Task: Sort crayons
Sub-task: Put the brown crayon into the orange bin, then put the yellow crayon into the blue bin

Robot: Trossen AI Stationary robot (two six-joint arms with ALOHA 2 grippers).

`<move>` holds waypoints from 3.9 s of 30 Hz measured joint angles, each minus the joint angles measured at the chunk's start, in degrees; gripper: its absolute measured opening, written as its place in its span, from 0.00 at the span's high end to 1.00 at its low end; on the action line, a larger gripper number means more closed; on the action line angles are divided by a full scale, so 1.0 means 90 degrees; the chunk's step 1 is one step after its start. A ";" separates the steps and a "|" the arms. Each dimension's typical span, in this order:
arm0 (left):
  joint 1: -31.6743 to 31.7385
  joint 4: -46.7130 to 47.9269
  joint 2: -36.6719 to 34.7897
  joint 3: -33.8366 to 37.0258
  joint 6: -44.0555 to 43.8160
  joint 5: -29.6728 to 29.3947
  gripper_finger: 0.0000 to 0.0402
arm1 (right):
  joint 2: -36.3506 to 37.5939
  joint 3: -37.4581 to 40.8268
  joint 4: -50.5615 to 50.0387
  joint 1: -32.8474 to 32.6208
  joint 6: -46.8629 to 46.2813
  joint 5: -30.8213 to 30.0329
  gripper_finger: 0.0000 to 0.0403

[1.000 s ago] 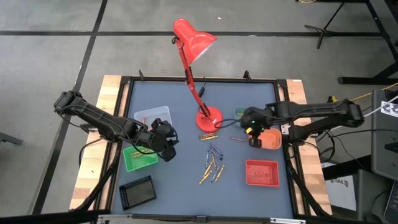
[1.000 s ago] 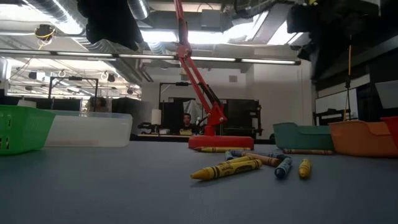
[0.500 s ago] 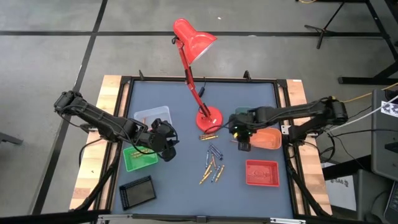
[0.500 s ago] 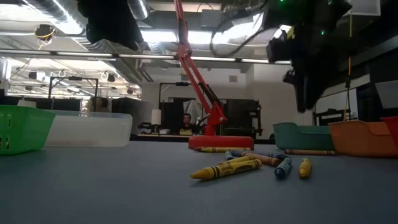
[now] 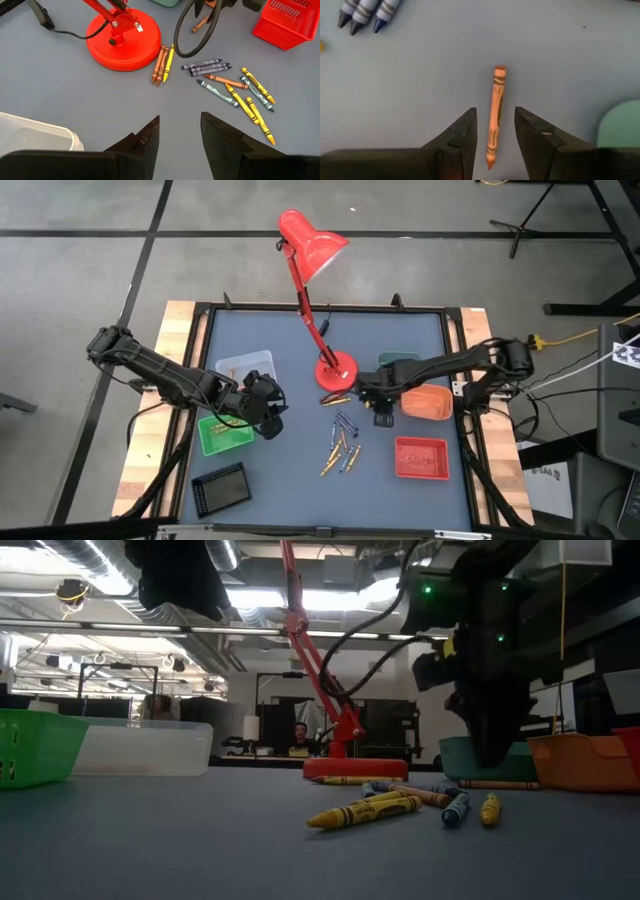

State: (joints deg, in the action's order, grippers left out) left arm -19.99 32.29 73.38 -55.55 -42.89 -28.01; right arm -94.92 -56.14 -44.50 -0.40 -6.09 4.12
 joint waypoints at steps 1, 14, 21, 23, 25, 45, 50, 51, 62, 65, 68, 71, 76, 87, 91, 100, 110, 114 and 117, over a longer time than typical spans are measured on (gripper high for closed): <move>0.0000 0.0001 0.0000 0.0000 0.0000 0.0000 0.68 | -0.0043 0.0000 0.0042 0.0000 0.0000 0.0000 0.68; 0.0000 0.0001 0.0000 0.0000 0.0002 0.0000 0.68 | -0.0584 -0.0022 0.0232 0.0000 0.0002 -0.0226 0.68; 0.0000 0.0001 0.0000 0.0000 0.0002 0.0000 0.68 | -0.0592 -0.0017 0.0271 0.0005 0.0002 -0.0223 0.79; 0.0000 0.0001 0.0000 0.0000 0.0002 0.0000 0.68 | -0.0595 -0.0015 0.0290 0.0005 0.0002 -0.0221 0.84; 0.0000 0.0000 0.0000 0.0000 0.0002 0.0000 0.68 | -0.0597 -0.0015 0.0295 0.0005 0.0001 -0.0219 0.89; -0.0002 0.0001 0.0000 0.0000 0.0002 -0.0005 0.68 | -0.0422 0.0015 0.0291 0.0010 -0.0012 0.0243 0.97; -0.0001 0.0001 0.0000 0.0000 0.0002 -0.0005 0.68 | -0.0113 0.0015 0.0292 0.0000 -0.0010 0.0774 0.96; 0.0000 -0.0001 0.0000 0.0000 0.0002 -0.0005 0.68 | -0.0050 0.0015 0.0287 0.0000 -0.0012 0.0889 0.96; -0.0002 0.0000 0.0000 0.0000 0.0001 -0.0007 0.68 | 0.0971 0.0004 0.0242 0.0000 -0.0007 0.2256 0.96; -0.0002 0.0000 0.0000 0.0000 0.0001 -0.0007 0.68 | 0.1333 0.0002 -0.0044 0.0003 -0.0002 0.2287 0.96; 0.0000 0.0001 0.0000 0.0000 0.0000 -0.0007 0.68 | 0.1678 0.0000 -0.0569 0.0005 0.0000 0.2152 0.96; 0.0000 -0.0002 -0.0002 0.0000 0.0000 -0.0007 0.68 | 0.1992 0.0000 -0.1277 0.0002 0.0004 0.1686 0.96; -0.0001 -0.0002 -0.0002 0.0002 0.0000 -0.0007 0.68 | 0.2286 0.0000 -0.2347 0.0002 -0.0002 0.0541 0.95; -0.0001 -0.0058 -0.0002 0.0002 -0.0002 -0.0007 0.68 | 0.2252 0.0382 -0.2402 0.0005 -0.0012 -0.0553 0.94; -0.0002 -0.0237 0.0005 0.0002 0.0000 -0.0105 0.68 | 0.2252 0.0505 -0.2414 0.0005 -0.0010 -0.0510 0.89; -0.0002 -0.0432 0.0275 0.0002 0.0000 -0.0277 0.68 | 0.2252 0.0512 -0.2398 0.0005 -0.0007 -0.0510 0.77; 0.0032 -0.0896 0.0729 0.0002 0.0005 -0.0279 0.68 | 0.2252 0.0291 -0.2390 0.0005 -0.0124 -0.0510 0.76; 0.0141 -0.1076 0.0860 0.0002 0.0005 -0.0270 0.68 | 0.2252 -0.0227 -0.2358 0.0005 -0.0126 -0.0508 0.76; 0.0245 -0.1099 0.0894 0.0005 0.0007 -0.0215 0.68 | 0.2252 -0.0608 -0.2005 0.0005 -0.0124 -0.0508 0.76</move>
State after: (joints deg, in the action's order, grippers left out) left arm -17.78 22.39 81.43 -55.51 -42.83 -29.94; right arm -74.65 -61.61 -62.55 -0.36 -7.20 -0.45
